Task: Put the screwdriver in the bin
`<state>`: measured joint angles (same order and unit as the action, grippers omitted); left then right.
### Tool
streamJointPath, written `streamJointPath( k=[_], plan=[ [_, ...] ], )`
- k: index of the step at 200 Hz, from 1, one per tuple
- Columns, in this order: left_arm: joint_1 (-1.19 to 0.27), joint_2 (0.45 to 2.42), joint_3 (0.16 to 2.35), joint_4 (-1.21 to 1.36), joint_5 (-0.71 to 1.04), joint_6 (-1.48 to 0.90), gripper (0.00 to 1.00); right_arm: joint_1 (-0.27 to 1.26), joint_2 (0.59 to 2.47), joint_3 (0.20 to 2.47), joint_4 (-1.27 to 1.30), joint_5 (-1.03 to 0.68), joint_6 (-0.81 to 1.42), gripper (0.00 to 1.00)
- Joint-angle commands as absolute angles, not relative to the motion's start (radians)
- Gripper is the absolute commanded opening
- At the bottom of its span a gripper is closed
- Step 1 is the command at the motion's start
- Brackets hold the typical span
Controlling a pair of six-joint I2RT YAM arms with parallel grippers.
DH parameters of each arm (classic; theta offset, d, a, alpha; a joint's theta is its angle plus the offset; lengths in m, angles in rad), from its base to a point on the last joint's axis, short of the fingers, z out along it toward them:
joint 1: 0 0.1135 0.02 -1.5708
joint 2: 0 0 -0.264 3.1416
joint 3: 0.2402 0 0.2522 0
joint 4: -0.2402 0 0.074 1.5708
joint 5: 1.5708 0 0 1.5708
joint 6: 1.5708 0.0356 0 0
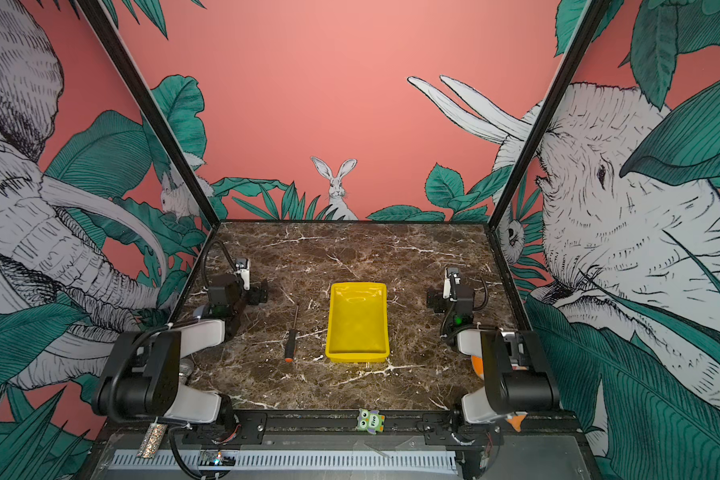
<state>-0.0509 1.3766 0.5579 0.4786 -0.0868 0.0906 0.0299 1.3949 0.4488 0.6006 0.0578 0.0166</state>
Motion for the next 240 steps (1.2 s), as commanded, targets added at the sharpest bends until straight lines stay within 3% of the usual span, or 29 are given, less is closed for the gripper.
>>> streamJointPath(
  k=[1,37,78,127,190,240],
  plan=[
    [-0.059,1.188,0.683,0.173,-0.136,-0.032,1.0,0.028,1.216,0.602,0.215,0.099,0.135,0.99],
    [-0.06,1.048,0.867,-0.242,-0.164,-0.265,1.0,0.028,1.039,0.789,-0.244,-0.021,0.228,0.99],
    [-0.08,1.013,0.987,-0.579,-0.019,-0.398,1.0,0.028,0.955,0.907,-0.542,-0.258,0.214,0.99],
    [-0.3,0.995,0.916,-0.88,-0.106,-0.567,1.0,0.028,0.931,0.852,-0.527,-0.454,0.32,0.99],
    [-0.574,0.961,0.785,-0.898,-0.12,-0.78,0.98,0.028,1.062,0.918,-0.53,-0.479,0.333,0.99],
    [-0.744,1.127,0.784,-0.835,-0.164,-0.856,0.99,0.028,1.146,0.889,-0.399,-0.551,0.367,0.99]
  ],
)
